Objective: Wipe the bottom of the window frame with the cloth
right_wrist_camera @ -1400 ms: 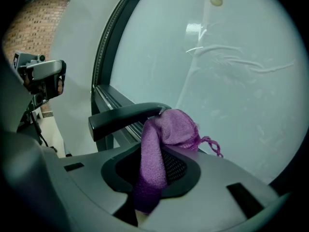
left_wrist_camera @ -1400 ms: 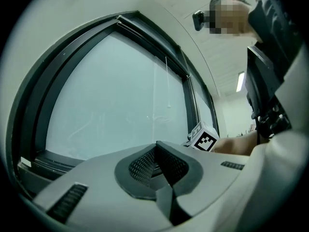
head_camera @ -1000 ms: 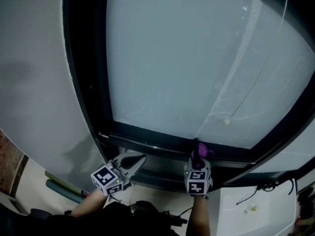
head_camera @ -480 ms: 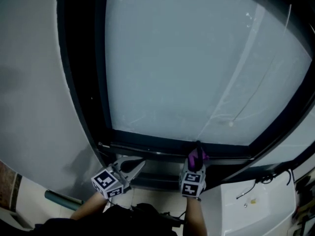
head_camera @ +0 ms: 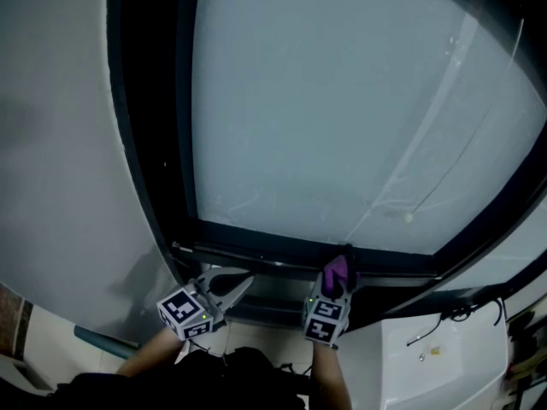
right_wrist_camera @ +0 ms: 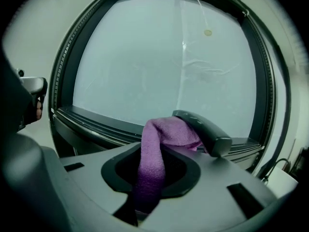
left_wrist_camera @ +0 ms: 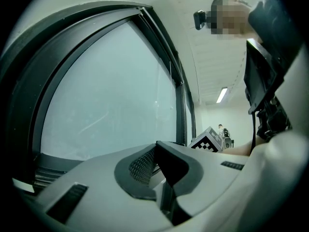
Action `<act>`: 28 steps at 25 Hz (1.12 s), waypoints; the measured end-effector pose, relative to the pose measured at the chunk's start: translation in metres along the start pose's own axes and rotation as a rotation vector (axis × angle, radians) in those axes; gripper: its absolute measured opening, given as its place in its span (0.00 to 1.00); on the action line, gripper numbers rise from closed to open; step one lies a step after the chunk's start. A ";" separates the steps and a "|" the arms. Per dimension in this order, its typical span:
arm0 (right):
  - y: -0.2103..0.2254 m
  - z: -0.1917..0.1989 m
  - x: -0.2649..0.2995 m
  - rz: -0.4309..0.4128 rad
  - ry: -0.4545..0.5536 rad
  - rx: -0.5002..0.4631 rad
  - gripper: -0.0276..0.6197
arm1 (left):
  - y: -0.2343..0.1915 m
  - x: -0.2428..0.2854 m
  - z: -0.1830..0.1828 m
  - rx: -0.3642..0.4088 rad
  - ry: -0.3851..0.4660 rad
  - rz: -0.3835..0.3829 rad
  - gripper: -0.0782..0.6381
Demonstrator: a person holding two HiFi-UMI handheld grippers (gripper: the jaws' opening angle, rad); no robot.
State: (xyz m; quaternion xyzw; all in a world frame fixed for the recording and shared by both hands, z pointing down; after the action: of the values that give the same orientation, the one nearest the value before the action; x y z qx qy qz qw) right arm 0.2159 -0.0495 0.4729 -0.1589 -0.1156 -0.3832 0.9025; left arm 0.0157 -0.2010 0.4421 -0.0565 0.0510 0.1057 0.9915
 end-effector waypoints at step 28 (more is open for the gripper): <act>-0.026 -0.062 0.055 -0.290 -0.236 -0.130 0.17 | -0.024 -0.035 -0.014 0.008 0.035 -0.074 0.12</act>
State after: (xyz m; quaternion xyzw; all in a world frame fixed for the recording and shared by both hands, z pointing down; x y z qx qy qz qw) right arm 0.2395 -0.1261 0.4388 -0.2424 -0.2172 -0.4944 0.8060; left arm -0.0142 -0.2327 0.4347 -0.0562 0.0665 0.0677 0.9939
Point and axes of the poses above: the fingertips, and each gripper's own axes: x forward along the fingers, y to its right, z out of its underside, the point moved 8 cm from there along -x, backward along the fingers, and after that the axes turned 1 degree about -x, right-handed, at the moved point
